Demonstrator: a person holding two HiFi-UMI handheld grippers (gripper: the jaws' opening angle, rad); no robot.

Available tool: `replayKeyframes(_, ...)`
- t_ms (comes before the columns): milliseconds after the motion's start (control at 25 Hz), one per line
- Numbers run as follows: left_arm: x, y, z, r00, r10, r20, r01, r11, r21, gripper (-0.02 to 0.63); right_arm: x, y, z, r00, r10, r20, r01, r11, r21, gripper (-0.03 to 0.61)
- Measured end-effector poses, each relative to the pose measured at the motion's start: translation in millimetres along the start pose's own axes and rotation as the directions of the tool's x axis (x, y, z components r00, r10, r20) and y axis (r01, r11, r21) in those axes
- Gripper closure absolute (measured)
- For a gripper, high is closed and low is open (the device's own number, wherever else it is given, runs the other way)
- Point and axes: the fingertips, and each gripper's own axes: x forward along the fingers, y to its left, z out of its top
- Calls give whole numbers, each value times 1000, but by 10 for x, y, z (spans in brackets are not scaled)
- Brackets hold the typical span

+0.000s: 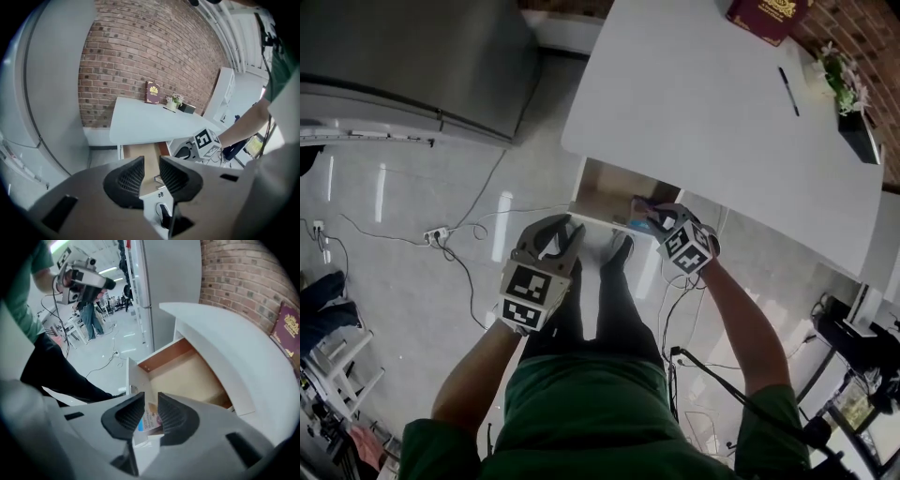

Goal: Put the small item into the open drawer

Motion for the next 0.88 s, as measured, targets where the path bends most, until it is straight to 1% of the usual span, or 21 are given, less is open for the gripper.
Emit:
replayKeyframes(120,-62,35,231,999,15,31,-16,1000,11,518,-365,-60,355,993,-51,104,51,999,5,499)
replayKeyframes(200,-71,51,420,999,18,45,-18,1000,13,518,-649,-180,609,980,-93,178,93,996,11,508)
replayKeyframes(280,-105,73,614,998,22,60,-23,1000,20,518,-951,-327,867,956,-148,254,145,989,31,517)
replayKeyframes(360,-179,107,791,996,34,88,-37,999,33,517,-1261,-455,1106,921,-209,329,197,978,70,527)
replayKeyframes(440,-268,140,972,991,46,127,-53,997,48,518,-1597,-590,1341,876,-275,397,253,961,109,534)
replayKeyframes(560,-439,204,1283,976,70,205,-87,993,76,518,-2150,-768,1677,795,-370,480,337,928,157,543)
replayKeyframes(680,-659,289,1666,947,102,304,-137,986,98,522,-2713,-895,1992,699,-448,557,404,890,209,552)
replayKeyframes(760,-822,272,1909,933,102,344,-145,984,102,532,-3052,-953,2161,635,-488,599,430,867,251,558)
replayKeyframes(880,-1061,217,2237,903,100,417,-160,981,113,546,-3470,-974,2349,555,-526,644,449,842,301,565)
